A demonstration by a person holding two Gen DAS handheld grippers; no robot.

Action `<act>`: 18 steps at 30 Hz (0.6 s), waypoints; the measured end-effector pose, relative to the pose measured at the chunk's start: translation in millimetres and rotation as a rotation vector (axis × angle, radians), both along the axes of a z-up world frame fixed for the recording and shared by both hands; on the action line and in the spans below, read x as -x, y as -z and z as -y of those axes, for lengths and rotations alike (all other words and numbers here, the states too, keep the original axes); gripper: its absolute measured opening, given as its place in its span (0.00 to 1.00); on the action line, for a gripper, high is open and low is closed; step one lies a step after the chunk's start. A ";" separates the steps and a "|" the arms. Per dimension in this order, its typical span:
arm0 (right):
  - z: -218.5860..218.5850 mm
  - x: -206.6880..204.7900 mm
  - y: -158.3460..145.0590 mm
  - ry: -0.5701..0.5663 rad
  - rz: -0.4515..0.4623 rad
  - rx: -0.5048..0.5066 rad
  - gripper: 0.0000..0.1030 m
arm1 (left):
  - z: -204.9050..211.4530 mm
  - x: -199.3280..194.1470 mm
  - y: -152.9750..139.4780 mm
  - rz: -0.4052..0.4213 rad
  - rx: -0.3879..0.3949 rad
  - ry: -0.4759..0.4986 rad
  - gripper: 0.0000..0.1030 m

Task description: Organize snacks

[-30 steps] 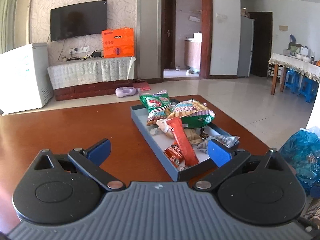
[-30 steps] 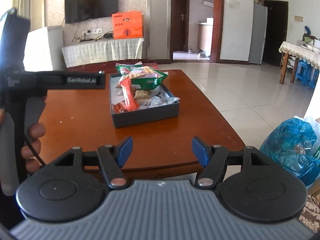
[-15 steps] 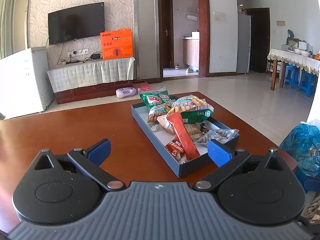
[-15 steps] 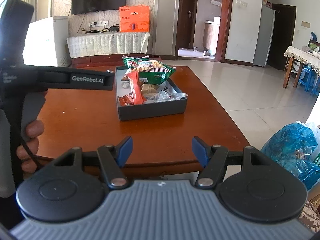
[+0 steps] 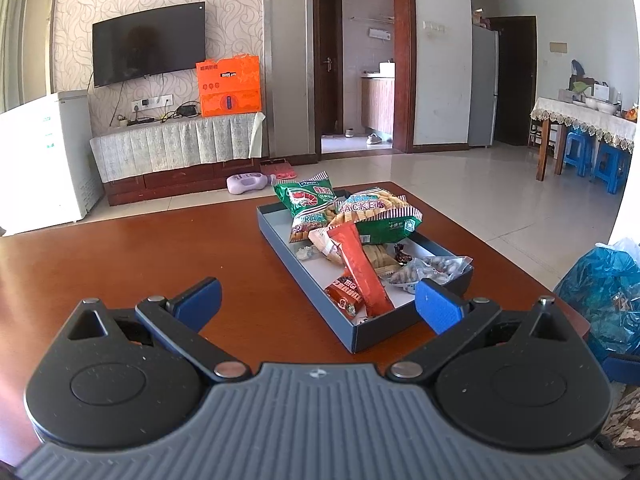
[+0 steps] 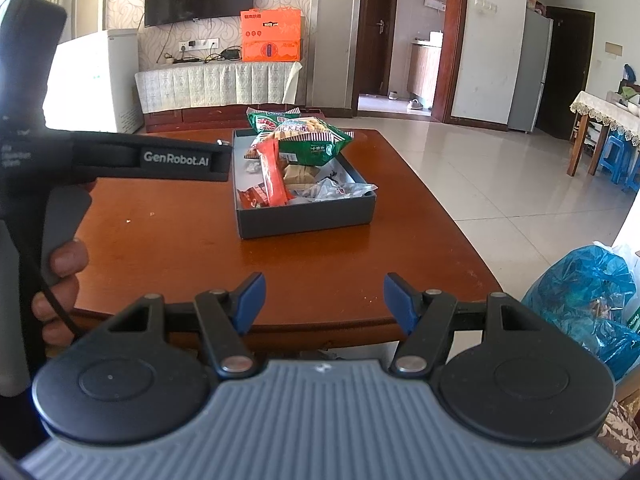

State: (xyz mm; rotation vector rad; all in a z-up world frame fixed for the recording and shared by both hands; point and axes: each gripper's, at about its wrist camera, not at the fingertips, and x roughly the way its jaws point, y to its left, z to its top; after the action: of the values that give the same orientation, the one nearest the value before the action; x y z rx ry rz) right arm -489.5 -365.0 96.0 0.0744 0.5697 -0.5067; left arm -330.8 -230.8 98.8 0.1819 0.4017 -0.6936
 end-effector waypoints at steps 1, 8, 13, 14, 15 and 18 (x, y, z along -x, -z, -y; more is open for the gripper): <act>0.0 -0.1 0.1 -0.001 0.000 0.000 0.65 | -0.1 0.0 0.0 0.000 -0.001 -0.001 1.00; 0.8 0.1 0.7 0.000 -0.001 -0.002 0.65 | 1.2 -0.2 0.5 0.007 -0.003 0.003 1.00; 0.9 0.1 0.7 0.000 -0.001 -0.002 0.65 | 1.1 -0.1 0.6 0.008 -0.001 0.001 1.00; 0.9 0.1 0.7 0.000 -0.001 -0.002 0.65 | 1.1 -0.1 0.6 0.009 -0.001 0.000 1.00; 0.9 0.2 0.7 0.000 -0.002 -0.002 0.65 | 1.1 -0.4 0.6 0.008 -0.001 0.001 1.00; 0.9 0.1 0.7 -0.001 -0.002 -0.003 0.65 | 1.4 0.3 0.6 0.010 -0.002 0.003 1.00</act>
State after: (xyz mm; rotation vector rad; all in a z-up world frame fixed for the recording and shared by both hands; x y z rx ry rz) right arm -489.7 -365.9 95.3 0.0762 0.5722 -0.5048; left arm -331.2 -232.2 98.2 0.1873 0.3930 -0.6947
